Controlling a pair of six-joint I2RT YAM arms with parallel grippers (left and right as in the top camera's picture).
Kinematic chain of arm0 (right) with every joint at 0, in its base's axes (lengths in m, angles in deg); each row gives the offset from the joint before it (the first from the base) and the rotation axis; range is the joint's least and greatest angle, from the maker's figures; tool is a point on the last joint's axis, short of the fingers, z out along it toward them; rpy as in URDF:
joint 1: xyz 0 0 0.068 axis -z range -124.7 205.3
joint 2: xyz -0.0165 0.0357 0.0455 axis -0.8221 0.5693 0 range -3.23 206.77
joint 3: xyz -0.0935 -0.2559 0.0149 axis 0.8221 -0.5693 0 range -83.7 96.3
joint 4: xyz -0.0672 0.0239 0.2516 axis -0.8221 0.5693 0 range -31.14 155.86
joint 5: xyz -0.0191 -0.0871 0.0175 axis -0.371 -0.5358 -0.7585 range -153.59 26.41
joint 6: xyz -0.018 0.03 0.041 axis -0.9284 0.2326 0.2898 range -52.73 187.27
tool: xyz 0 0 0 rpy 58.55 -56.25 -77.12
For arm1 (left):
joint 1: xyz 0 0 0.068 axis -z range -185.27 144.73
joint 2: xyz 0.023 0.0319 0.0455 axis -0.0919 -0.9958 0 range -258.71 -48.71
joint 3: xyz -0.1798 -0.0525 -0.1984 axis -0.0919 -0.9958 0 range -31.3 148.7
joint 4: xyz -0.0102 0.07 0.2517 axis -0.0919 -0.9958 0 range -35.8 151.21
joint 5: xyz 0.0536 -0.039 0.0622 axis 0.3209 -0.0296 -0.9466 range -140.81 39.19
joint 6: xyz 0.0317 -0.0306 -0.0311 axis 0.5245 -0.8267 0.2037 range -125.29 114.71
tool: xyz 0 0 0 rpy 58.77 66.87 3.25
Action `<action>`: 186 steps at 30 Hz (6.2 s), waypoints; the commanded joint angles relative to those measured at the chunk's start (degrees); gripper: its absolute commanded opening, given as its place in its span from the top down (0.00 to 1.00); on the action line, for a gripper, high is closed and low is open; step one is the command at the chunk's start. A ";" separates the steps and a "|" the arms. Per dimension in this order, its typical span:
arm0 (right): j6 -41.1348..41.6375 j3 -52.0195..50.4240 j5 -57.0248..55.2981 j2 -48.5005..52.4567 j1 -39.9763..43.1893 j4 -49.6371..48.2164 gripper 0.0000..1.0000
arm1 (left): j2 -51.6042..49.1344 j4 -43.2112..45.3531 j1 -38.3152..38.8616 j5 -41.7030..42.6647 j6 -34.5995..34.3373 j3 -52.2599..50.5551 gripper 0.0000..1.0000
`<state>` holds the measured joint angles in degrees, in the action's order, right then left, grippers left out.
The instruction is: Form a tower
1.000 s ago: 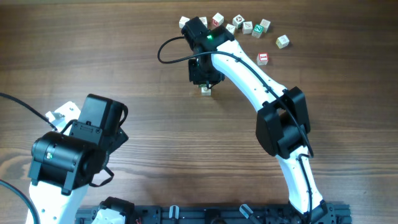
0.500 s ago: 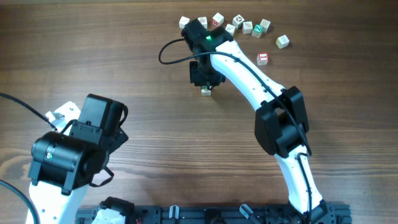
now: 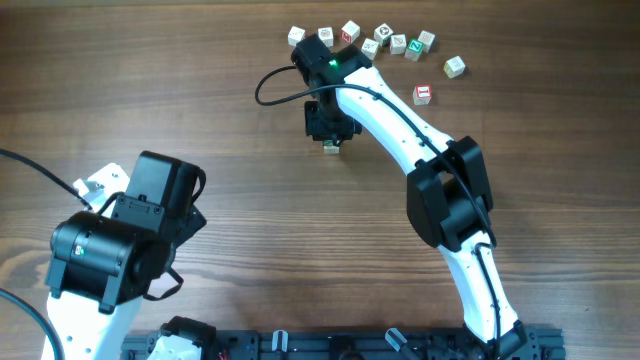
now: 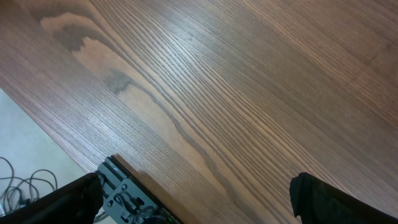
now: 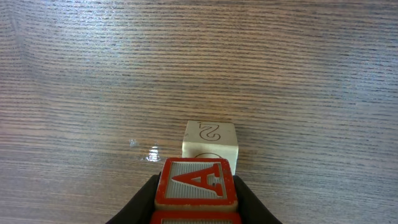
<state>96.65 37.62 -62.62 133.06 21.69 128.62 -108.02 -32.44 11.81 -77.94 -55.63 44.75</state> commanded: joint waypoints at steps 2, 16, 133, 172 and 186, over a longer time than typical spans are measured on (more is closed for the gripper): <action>-0.87 -0.52 -2.03 1.14 -0.26 -0.61 0.96 | 0.22 -0.02 -0.33 -0.13 -1.11 0.02 0.00; -0.90 -1.07 -1.99 1.16 0.26 -0.72 0.95 | 0.22 -0.02 -0.33 -0.13 -1.11 0.02 0.00; 1.86 -2.86 -3.91 -2.25 -1.62 -2.27 0.95 | 0.22 -0.02 -0.33 -0.13 -1.11 0.02 0.00; 1.16 -2.91 -3.89 -0.74 -1.62 -2.03 0.95 | 0.22 -0.02 -0.33 -0.13 -1.11 0.02 0.00; 1.16 -2.95 -3.89 -0.50 -1.62 -2.25 0.96 | 0.22 -0.02 -0.33 -0.13 -1.11 0.02 0.00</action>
<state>98.49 35.52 -67.01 132.51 20.40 126.52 -108.02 -32.44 11.81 -77.96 -55.63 44.75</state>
